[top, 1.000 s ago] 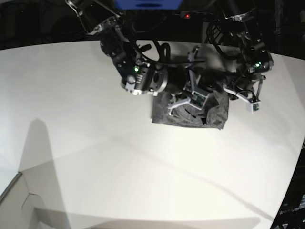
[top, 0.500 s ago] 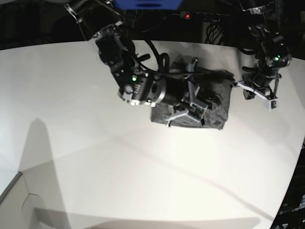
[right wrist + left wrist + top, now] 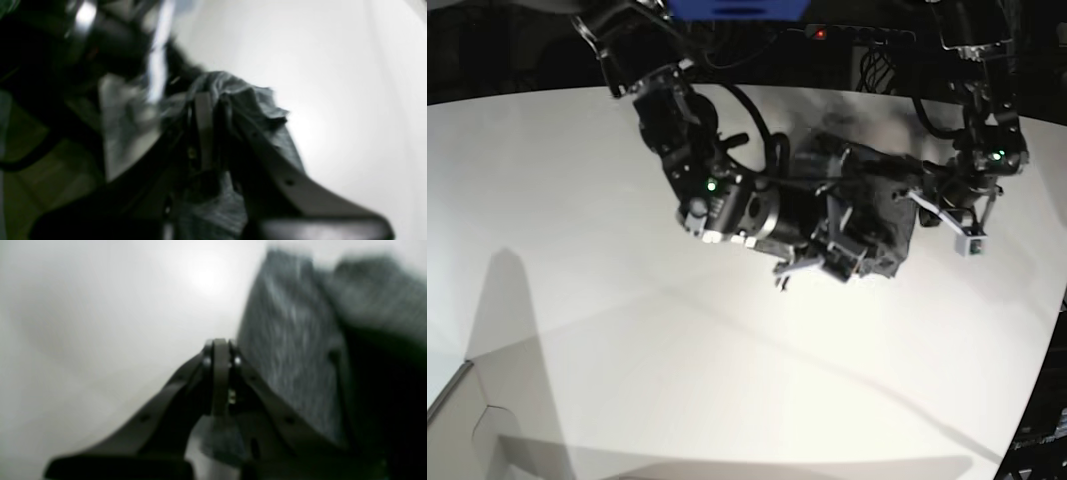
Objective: Layout the t-shirt on the table in an organized manner, then fold the t-shirt properly
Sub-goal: 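Grasp the folded bundle with both grippers and press it together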
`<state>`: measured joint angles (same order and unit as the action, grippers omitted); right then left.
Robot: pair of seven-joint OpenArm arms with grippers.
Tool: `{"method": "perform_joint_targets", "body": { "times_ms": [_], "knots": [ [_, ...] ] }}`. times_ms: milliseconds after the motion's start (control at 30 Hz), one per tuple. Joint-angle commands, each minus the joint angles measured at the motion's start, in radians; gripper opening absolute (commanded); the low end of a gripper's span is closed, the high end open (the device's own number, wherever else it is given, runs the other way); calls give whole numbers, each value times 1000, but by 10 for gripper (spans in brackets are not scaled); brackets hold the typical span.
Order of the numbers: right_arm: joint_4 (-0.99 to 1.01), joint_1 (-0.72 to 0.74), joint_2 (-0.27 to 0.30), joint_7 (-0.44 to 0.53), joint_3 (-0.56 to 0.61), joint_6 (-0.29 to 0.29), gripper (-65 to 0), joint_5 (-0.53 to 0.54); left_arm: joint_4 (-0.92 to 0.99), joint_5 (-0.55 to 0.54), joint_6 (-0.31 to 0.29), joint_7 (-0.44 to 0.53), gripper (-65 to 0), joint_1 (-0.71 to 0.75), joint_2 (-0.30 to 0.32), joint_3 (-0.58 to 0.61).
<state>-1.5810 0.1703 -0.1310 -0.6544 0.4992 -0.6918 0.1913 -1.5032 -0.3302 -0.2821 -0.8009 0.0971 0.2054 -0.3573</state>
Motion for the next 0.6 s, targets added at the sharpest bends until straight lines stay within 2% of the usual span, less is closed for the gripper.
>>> {"method": "perform_joint_targets", "body": {
  "times_ms": [0, 133, 233, 300, 567],
  "knots": [
    [-9, 24, -15, 31, -12, -6, -650, 21, -9, -11, -3, 19, -649, -10, 18, 1],
    [-6, 35, -15, 31, -63, -6, -650, 24, -9, -10, -13, 19, -649, -1, 21, -3],
    [-6, 35, -15, 31, -76, -6, -650, 26, -3, -5, -122, 19, -649, -1, 53, -3],
    [-6, 35, -14, 31, -76, -6, -650, 24, -1, 0, -157, 18, -649, -9, 62, -4],
    [-6, 35, -11, 31, -89, -6, -650, 23, 91, -11, -174, 27, -649, -47, 98, -6]
  ]
}}
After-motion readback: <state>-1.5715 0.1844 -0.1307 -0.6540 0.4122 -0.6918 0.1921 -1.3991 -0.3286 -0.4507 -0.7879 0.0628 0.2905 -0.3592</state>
